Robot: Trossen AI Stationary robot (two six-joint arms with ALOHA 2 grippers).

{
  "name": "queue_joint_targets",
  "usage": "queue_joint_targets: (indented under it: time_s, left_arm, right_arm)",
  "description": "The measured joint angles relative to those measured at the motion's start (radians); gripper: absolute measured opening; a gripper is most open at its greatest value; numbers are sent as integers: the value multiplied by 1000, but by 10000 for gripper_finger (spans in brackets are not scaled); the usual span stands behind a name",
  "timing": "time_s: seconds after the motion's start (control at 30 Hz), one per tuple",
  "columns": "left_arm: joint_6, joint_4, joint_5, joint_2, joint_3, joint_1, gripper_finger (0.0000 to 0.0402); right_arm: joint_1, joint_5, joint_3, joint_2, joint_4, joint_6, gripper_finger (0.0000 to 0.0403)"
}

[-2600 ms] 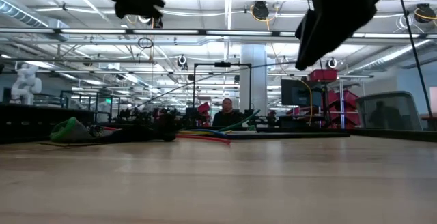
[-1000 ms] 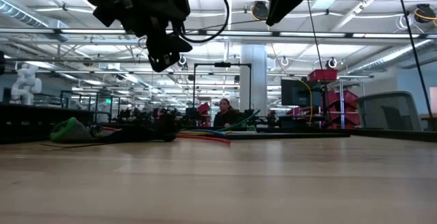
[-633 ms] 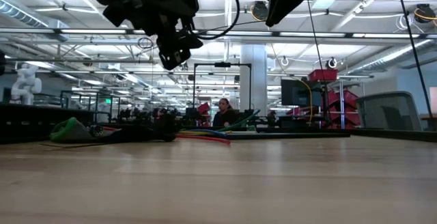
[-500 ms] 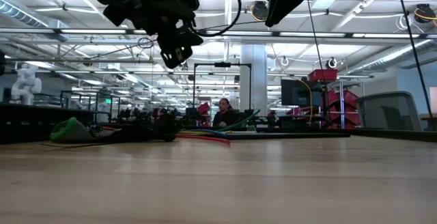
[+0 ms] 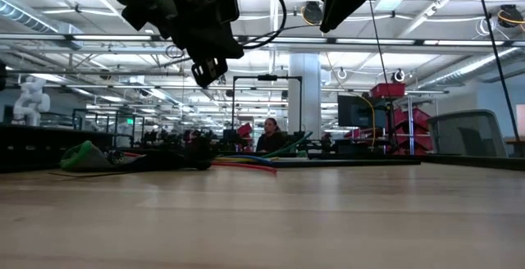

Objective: Ziptie cables
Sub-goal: Wrap the cable wires with the black zip tie

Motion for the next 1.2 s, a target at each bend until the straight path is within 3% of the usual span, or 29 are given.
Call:
queue_joint_targets:
  time_s: [0.17, 0.43, 0.6, 0.73, 0.93, 1.1, 1.2]
  left_arm:
    - [-17, 0, 0, 0, 0, -2, 1]
    - [-17, -13, 0, 0, 0, -2, 1]
    - [-18, -72, 0, 0, 0, -2, 0]
    - [-17, -102, -20, 0, 0, -2, 0]
    - [-9, -72, -203, -56, 0, -1, 0]
    - [39, -17, -374, -192, -16, 2, 0]
    - [40, 99, -494, -296, -56, 2, 0]
  right_arm:
    - [0, 0, 0, 0, 0, 6, 24]
    - [0, 6, 0, 0, 19, 56, 153]
    - [0, 93, 0, 0, 81, 56, 222]
    - [-4, 200, 0, 0, 131, 52, 249]
    - [-58, 325, -1, -90, 132, 231, 249]
    - [-84, 478, -1, -282, 99, 364, 235]
    - [-83, 569, -10, -400, 89, 464, 228]
